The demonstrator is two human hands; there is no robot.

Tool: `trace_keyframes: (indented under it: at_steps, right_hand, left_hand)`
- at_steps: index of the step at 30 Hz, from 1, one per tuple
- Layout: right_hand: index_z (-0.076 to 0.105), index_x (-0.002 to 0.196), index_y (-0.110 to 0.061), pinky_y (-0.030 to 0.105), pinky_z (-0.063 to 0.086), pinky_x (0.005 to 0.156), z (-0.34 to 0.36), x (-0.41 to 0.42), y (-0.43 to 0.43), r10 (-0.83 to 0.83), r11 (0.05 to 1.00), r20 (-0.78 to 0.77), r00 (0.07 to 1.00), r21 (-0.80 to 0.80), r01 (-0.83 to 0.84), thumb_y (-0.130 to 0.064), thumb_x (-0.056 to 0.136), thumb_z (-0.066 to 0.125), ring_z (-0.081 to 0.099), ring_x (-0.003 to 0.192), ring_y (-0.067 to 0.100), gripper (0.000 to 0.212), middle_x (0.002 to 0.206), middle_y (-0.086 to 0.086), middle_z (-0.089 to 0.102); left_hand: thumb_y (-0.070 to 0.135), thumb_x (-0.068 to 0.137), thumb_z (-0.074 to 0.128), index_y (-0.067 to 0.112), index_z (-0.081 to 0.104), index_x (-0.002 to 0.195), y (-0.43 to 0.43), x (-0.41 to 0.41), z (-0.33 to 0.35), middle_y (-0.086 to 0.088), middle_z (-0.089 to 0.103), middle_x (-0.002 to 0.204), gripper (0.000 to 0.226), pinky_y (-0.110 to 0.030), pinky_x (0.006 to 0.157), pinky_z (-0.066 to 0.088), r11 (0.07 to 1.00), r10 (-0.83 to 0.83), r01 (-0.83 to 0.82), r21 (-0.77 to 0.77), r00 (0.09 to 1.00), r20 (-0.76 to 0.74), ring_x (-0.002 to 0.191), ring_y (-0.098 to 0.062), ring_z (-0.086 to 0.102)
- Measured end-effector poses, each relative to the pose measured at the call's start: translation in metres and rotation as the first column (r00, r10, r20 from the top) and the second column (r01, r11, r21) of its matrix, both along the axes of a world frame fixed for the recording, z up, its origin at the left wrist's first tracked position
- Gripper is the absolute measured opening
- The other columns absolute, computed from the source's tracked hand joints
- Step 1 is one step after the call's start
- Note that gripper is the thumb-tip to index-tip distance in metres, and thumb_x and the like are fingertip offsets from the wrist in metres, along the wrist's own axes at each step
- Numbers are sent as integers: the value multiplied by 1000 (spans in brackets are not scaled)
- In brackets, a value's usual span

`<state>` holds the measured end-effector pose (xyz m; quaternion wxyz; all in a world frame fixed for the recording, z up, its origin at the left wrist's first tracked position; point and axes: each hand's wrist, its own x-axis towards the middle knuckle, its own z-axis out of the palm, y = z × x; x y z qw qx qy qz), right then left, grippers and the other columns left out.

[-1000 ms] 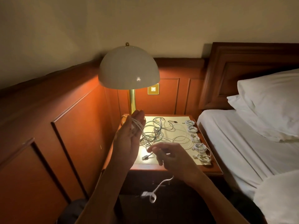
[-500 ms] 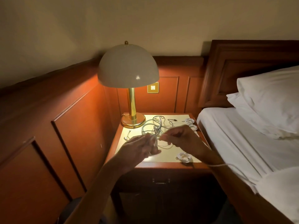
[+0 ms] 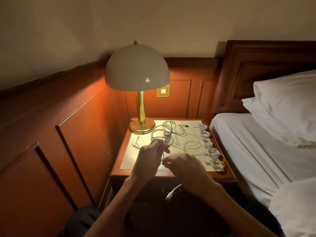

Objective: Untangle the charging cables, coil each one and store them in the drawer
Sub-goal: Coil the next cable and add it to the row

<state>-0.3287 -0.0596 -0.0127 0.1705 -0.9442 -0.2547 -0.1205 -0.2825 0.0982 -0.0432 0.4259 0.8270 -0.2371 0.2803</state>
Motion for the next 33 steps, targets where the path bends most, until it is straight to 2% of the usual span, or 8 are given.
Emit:
trace_keyframes:
  at_steps: [3,7,13,19,23,26,29,33]
  right_hand:
    - [70,104,-36,37,59,76,22,12,-19,23,979,161,987,-202,10,-39,100,54,68,84,16,17,93,-6,69]
    - [77,103,-31,30,58,76,43,38,-36,164,982,5,986,97,-164,-44,95,57,69,82,4,25,97,-14,76]
    - [72,99,-42,43,53,80,32,51,-21,170,834,-97,981,544,-91,-46,92,57,69,86,18,17,96,-17,75]
    - [67,99,-28,37,48,61,-5,38,15,16,828,-53,998,560,17,-25,105,47,60,67,19,21,74,-4,66]
    - [67,119,-33,45,56,81,-12,30,26,-2,732,-234,972,662,161,-19,103,48,68,91,29,29,88,-8,74]
    - [64,131,-21,15,54,76,-13,22,29,-48,719,-263,964,661,216,-11,102,48,66,93,14,34,89,-25,66]
    - [68,124,-15,20,54,65,-12,18,23,-143,796,-199,969,559,232,-14,101,51,65,70,13,29,92,1,75]
    - [74,110,-22,32,55,81,-7,16,17,-203,909,-154,967,338,245,-25,99,57,68,84,13,21,101,0,76]
  left_hand:
    - [22,103,47,17,54,79,12,-2,-15,8,60,70,25,-15,60,47,971,-151,174,162,978,-146,62,-3,60]
    - [41,99,42,1,52,67,23,-11,6,-3,50,62,52,-37,73,55,908,-417,320,-269,742,-525,62,-22,56]
    - [21,100,32,22,68,71,10,-24,40,1,58,69,46,-34,82,53,714,-637,415,-564,721,-274,69,-14,57]
    - [5,96,49,41,59,112,-5,3,23,17,53,118,40,-16,109,30,590,-484,33,-807,815,-320,112,5,49]
    - [3,95,45,12,63,81,-20,0,30,-9,61,85,24,-31,76,58,170,-574,-78,-982,802,-163,83,-23,65]
    - [-2,100,41,4,59,81,-22,8,22,-9,64,74,27,-26,64,58,217,-526,-164,-962,811,-256,74,-23,68]
    - [5,102,42,10,62,103,-27,-1,25,-3,71,96,21,-25,87,54,418,-397,-145,-897,859,-324,93,-13,71]
    - [23,105,40,16,64,111,-33,0,18,-6,73,114,25,-22,92,47,640,-306,-56,-767,896,-321,109,-11,66]
